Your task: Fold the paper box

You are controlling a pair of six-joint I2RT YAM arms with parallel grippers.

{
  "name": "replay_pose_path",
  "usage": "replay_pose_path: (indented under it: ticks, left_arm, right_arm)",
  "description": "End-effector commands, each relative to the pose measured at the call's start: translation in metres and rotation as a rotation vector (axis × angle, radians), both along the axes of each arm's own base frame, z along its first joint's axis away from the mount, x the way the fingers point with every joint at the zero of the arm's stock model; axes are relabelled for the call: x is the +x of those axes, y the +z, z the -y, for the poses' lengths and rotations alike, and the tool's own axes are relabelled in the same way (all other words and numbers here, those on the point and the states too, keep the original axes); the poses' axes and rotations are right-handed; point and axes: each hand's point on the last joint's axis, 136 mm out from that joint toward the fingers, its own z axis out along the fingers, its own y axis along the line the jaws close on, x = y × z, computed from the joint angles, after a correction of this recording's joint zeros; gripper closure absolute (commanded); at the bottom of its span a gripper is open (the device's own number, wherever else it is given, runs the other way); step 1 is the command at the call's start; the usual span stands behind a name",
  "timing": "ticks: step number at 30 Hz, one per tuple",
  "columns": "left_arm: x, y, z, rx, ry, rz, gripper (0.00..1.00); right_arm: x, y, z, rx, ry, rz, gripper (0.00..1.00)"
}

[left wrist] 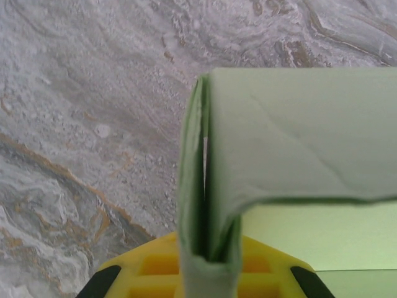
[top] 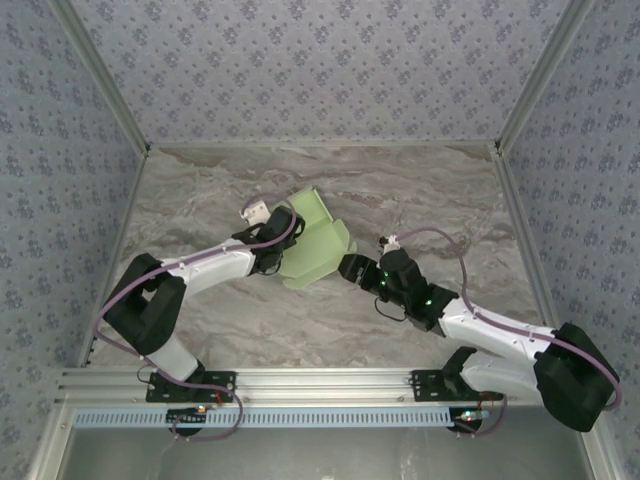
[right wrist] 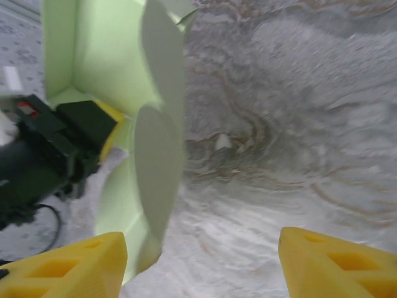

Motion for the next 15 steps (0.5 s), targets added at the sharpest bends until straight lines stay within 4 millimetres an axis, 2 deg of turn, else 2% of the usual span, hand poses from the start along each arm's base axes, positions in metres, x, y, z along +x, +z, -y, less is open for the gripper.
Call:
replay_pose_path:
  ticks: [1,5,8,9,13,15]
  left_arm:
    - [-0.001,0.014,0.005,-0.087,0.048,-0.01,1.0]
    - [-0.003,0.009,0.005,-0.115,0.068,-0.017,1.0]
    - [-0.005,0.005,0.008,-0.138,0.065,-0.029,1.0]
    - [-0.005,0.005,0.009,-0.139,0.062,-0.031,1.0]
    - [-0.007,0.002,0.009,-0.155,0.067,-0.024,1.0]
    - [-0.006,0.003,0.014,-0.168,0.043,-0.025,0.9]
  right_arm:
    - [0.009,0.03,-0.017,0.173,-0.06,-0.037,0.32]
    - [0.017,0.024,-0.029,0.196,-0.084,-0.112,0.32]
    - [0.023,0.017,-0.038,0.21,-0.096,-0.151,0.39]
    - [0.024,0.016,-0.04,0.217,-0.1,-0.16,0.43]
    - [0.028,0.013,-0.047,0.169,-0.086,-0.165,0.71]
    - [0.031,0.008,-0.039,0.103,-0.112,-0.167,0.83]
